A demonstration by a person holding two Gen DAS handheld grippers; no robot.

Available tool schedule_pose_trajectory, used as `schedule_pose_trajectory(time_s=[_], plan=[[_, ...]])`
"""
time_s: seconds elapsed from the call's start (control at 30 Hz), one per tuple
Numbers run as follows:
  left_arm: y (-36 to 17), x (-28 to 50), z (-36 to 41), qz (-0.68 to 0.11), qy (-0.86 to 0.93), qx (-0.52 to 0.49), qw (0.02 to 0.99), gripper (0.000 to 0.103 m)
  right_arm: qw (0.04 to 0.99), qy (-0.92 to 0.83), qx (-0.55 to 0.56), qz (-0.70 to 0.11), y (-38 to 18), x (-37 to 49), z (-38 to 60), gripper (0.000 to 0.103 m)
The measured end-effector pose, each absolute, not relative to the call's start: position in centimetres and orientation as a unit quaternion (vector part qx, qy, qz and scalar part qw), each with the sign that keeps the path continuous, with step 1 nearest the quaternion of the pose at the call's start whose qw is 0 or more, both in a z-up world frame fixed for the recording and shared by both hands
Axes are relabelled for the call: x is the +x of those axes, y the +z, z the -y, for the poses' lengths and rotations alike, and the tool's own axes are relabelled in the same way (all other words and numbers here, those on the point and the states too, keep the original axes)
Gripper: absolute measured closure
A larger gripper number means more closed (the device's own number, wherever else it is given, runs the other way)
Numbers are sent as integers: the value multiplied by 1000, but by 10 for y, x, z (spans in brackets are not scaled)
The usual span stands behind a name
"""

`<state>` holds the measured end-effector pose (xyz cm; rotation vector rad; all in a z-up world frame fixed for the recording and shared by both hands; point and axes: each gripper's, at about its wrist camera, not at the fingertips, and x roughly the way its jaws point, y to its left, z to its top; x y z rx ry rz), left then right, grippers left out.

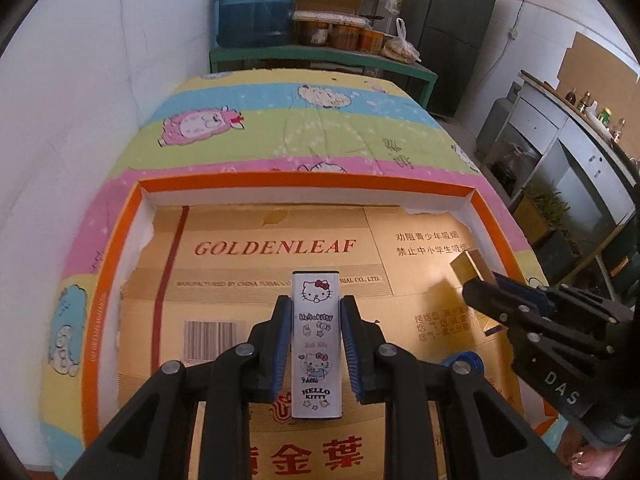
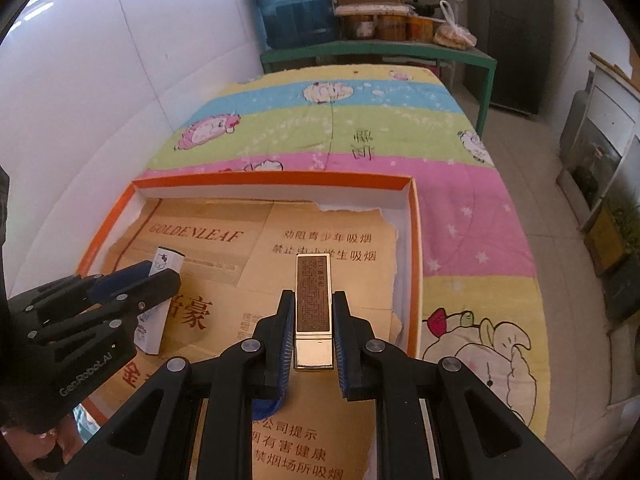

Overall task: Organize rigid objects
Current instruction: 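Lower and open the left tool on the cardboard while the right tool releases the gold box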

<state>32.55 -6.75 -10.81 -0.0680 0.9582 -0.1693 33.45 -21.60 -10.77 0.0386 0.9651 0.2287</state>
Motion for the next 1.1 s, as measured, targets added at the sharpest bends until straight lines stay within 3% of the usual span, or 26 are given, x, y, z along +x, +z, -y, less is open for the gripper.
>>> schedule_pose_trajectory(time_s=[0.43, 0.6, 0.77, 0.93, 1.1], plan=[[-115, 327, 67, -452, -92, -47, 886, 77, 875, 108, 16, -472, -119, 339, 212, 84], [-111, 324, 66, -449, -99, -49, 887, 68, 877, 109, 22, -468, -118, 338, 213, 79], [-99, 317, 64, -429, -99, -50, 896, 53, 881, 108, 15, -460, -114, 333, 211, 61], [-84, 307, 59, -407, -102, -54, 906, 45, 889, 101, 19, -446, -105, 324, 214, 59], [-76, 298, 53, -403, -103, -52, 908, 44, 895, 98, 34, -434, -98, 311, 220, 59]])
